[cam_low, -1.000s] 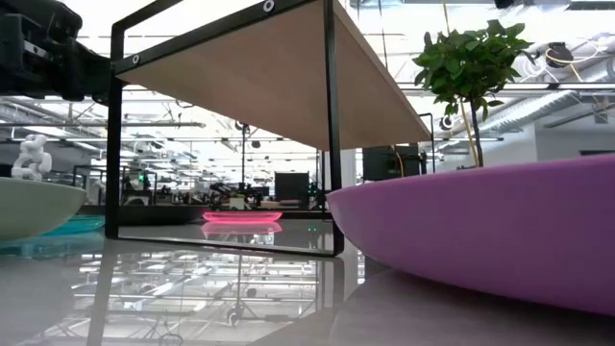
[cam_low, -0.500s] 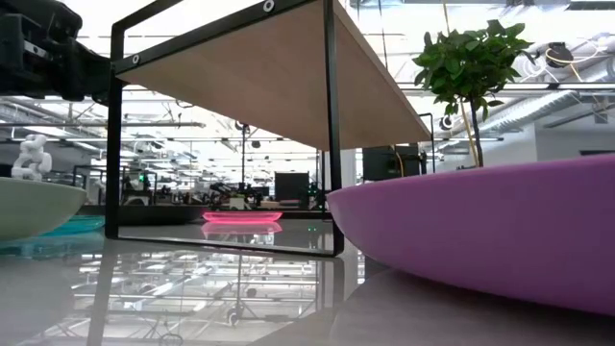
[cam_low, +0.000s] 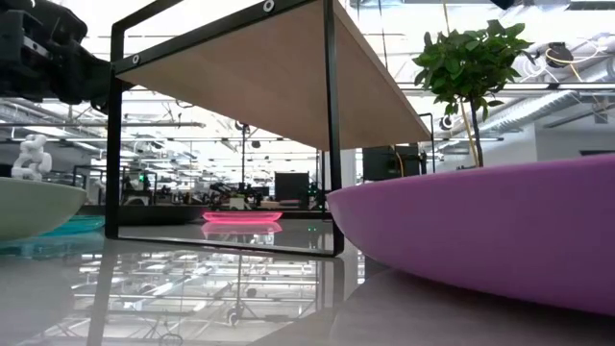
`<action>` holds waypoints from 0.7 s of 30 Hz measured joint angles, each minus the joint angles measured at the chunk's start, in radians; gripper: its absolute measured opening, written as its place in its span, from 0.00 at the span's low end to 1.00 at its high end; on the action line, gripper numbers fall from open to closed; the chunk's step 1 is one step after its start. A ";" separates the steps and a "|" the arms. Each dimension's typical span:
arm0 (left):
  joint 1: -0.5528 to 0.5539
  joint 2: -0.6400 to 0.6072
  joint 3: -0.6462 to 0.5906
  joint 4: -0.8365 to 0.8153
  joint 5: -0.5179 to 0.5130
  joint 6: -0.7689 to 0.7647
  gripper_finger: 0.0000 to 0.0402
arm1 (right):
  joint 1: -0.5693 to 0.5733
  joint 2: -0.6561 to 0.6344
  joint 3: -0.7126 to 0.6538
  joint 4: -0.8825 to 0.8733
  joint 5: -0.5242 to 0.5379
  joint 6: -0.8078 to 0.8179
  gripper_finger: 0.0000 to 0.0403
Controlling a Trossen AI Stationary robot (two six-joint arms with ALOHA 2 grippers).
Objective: Place and stack plates onto a shelf
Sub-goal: Put the big dark green plate on top of the shelf
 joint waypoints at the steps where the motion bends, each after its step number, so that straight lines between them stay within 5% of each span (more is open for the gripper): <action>1: 0.000 0.000 0.000 0.000 0.000 -0.004 0.00 | 0.005 -0.005 -0.009 0.008 0.000 0.010 0.00; 12: 0.000 0.000 0.021 -0.006 -0.004 -0.049 0.00 | 0.054 -0.023 -0.208 0.116 -0.001 0.060 0.00; 21: 0.000 0.042 0.226 -0.198 -0.003 -0.124 0.00 | 0.083 -0.024 -0.336 0.242 -0.001 0.061 0.00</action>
